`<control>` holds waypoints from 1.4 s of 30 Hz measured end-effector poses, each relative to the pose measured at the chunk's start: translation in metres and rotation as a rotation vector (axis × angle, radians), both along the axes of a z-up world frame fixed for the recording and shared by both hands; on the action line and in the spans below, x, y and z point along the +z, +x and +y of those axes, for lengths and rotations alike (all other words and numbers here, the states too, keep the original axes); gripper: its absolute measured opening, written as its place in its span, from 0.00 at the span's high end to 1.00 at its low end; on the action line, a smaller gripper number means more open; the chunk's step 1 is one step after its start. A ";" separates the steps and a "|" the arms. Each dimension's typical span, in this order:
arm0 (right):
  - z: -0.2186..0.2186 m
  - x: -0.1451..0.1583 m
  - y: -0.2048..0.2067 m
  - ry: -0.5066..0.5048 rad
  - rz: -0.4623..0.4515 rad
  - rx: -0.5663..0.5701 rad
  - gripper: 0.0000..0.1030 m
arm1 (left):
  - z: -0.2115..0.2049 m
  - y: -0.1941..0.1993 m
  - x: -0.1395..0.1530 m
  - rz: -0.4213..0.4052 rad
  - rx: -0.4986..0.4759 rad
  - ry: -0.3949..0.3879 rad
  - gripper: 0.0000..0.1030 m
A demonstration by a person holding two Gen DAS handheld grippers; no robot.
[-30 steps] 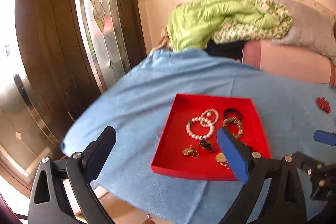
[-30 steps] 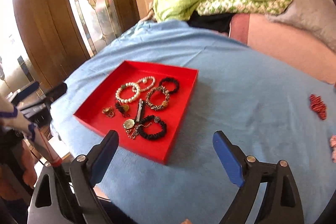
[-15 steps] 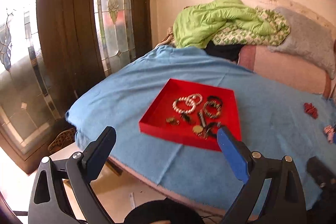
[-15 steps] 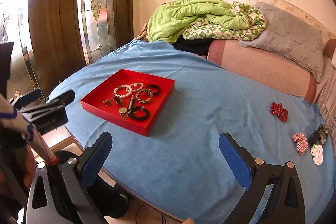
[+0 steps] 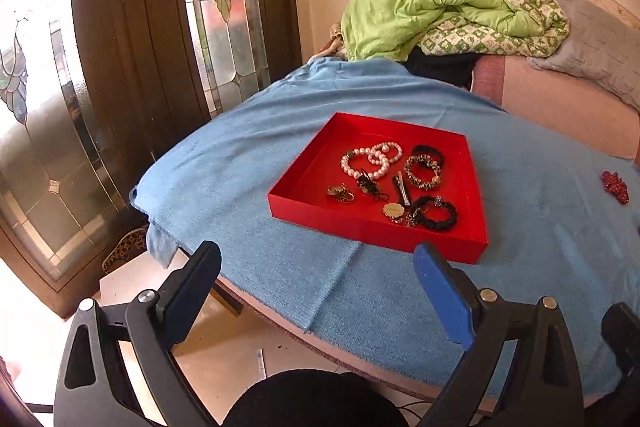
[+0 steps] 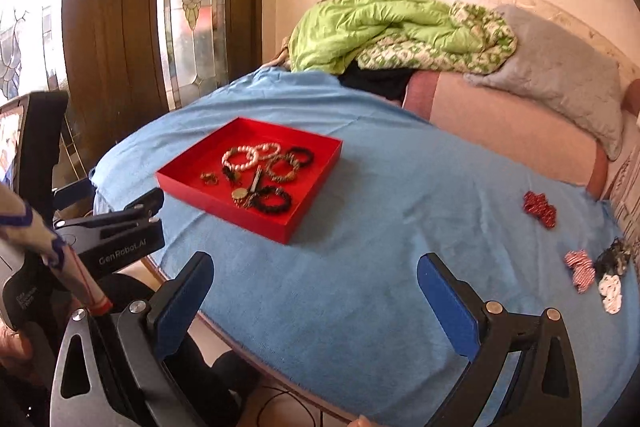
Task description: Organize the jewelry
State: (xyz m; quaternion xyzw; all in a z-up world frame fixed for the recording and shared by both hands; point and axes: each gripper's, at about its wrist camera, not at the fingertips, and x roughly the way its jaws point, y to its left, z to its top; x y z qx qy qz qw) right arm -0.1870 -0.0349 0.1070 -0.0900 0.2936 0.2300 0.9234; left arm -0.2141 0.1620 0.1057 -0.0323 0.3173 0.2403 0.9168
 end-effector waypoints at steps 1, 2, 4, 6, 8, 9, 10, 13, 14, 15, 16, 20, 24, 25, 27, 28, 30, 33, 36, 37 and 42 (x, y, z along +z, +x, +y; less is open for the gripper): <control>0.001 -0.002 0.001 0.000 0.003 0.002 0.00 | 0.000 0.002 -0.002 0.010 -0.004 0.000 0.06; 0.001 -0.003 0.001 0.000 0.006 0.003 0.00 | -0.001 0.004 -0.003 0.018 -0.008 0.000 0.06; 0.003 -0.007 0.004 -0.007 0.012 0.000 0.00 | -0.002 0.006 -0.004 0.025 -0.021 0.001 0.06; 0.002 -0.012 0.006 -0.011 0.025 -0.002 0.00 | -0.002 0.007 -0.004 0.025 -0.021 0.003 0.06; 0.002 -0.017 0.010 -0.014 0.043 -0.007 0.00 | -0.001 0.007 -0.005 0.027 -0.022 -0.005 0.06; 0.002 -0.019 0.011 -0.014 0.049 -0.007 0.00 | 0.000 0.008 -0.005 0.028 -0.022 -0.011 0.06; 0.002 -0.021 0.012 -0.017 0.053 -0.008 0.00 | 0.000 0.008 -0.005 0.029 -0.021 -0.019 0.06; 0.004 -0.025 0.014 -0.029 0.061 -0.005 0.00 | 0.002 0.009 -0.006 0.033 -0.018 -0.030 0.06; 0.005 -0.026 0.014 -0.032 0.063 -0.003 0.00 | 0.003 0.009 -0.006 0.033 -0.015 -0.031 0.06; 0.005 -0.027 0.014 -0.034 0.065 -0.003 0.00 | 0.003 0.010 -0.006 0.032 -0.014 -0.032 0.06; 0.006 -0.028 0.015 -0.036 0.068 -0.001 0.00 | 0.003 0.010 -0.006 0.032 -0.016 -0.033 0.06; 0.005 -0.030 0.017 -0.039 0.078 -0.005 0.00 | 0.004 0.011 -0.007 0.034 -0.013 -0.036 0.06; 0.005 -0.031 0.017 -0.041 0.080 -0.007 0.00 | 0.006 0.012 -0.007 0.037 -0.015 -0.042 0.06; 0.005 -0.032 0.017 -0.043 0.081 -0.007 0.00 | 0.006 0.011 -0.007 0.036 -0.012 -0.041 0.06; 0.006 -0.032 0.017 -0.046 0.083 -0.005 0.00 | 0.006 0.011 -0.007 0.035 -0.012 -0.040 0.06; 0.007 -0.033 0.017 -0.047 0.083 -0.005 0.00 | 0.007 0.011 -0.007 0.035 -0.012 -0.040 0.06; 0.006 -0.033 0.017 -0.047 0.085 -0.004 0.00 | 0.007 0.011 -0.007 0.037 -0.012 -0.042 0.06; 0.007 -0.035 0.016 -0.051 0.088 -0.004 0.00 | 0.006 0.011 -0.007 0.034 -0.011 -0.043 0.06; 0.007 -0.035 0.017 -0.051 0.090 -0.006 0.00 | 0.007 0.011 -0.007 0.034 -0.012 -0.042 0.06; 0.007 -0.035 0.017 -0.048 0.090 -0.006 0.00 | 0.007 0.011 -0.007 0.033 -0.013 -0.042 0.06; 0.008 -0.035 0.018 -0.053 0.090 -0.006 0.00 | 0.006 0.011 -0.007 0.035 -0.008 -0.041 0.06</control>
